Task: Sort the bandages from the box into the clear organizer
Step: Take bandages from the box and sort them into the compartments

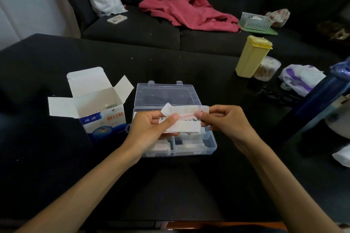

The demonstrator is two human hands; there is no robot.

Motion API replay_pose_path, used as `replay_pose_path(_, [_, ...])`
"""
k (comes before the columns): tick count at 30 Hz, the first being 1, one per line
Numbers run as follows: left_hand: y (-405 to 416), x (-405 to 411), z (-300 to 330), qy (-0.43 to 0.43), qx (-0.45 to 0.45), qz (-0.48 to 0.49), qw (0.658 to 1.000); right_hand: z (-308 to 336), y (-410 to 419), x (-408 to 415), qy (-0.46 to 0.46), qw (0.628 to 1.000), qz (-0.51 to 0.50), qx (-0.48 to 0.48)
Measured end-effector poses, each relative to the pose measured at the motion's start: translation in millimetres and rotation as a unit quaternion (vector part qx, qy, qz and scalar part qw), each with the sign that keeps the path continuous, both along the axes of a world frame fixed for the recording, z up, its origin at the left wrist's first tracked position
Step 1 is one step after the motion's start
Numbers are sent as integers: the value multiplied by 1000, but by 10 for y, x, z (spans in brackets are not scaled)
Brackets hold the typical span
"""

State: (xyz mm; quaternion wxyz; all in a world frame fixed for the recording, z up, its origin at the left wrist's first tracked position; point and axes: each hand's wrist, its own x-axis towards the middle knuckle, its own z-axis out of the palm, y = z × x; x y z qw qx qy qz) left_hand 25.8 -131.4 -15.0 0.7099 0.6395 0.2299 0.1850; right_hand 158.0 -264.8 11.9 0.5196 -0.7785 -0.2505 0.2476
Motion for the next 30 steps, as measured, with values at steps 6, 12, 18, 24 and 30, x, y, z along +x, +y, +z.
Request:
replay_pose_path(6, [21, 4, 0, 29, -2, -20, 999, 19, -1, -15, 10, 999, 36, -16])
replay_pose_path(12, [32, -18, 21, 29, -7, -23, 999, 43, -23, 21, 82, 997, -7, -13])
replay_pose_path(18, [34, -26, 35, 23, -2, 4, 1000, 121, -47, 58, 281, 953, -57, 103])
replay_pose_path(24, [37, -13, 60, 41, -16, 17, 999, 23, 47, -33, 31, 998, -35, 53])
replay_pose_path(30, [115, -18, 53, 82, -140, 8, 987, 113, -85, -15, -148, 971, 64, 179])
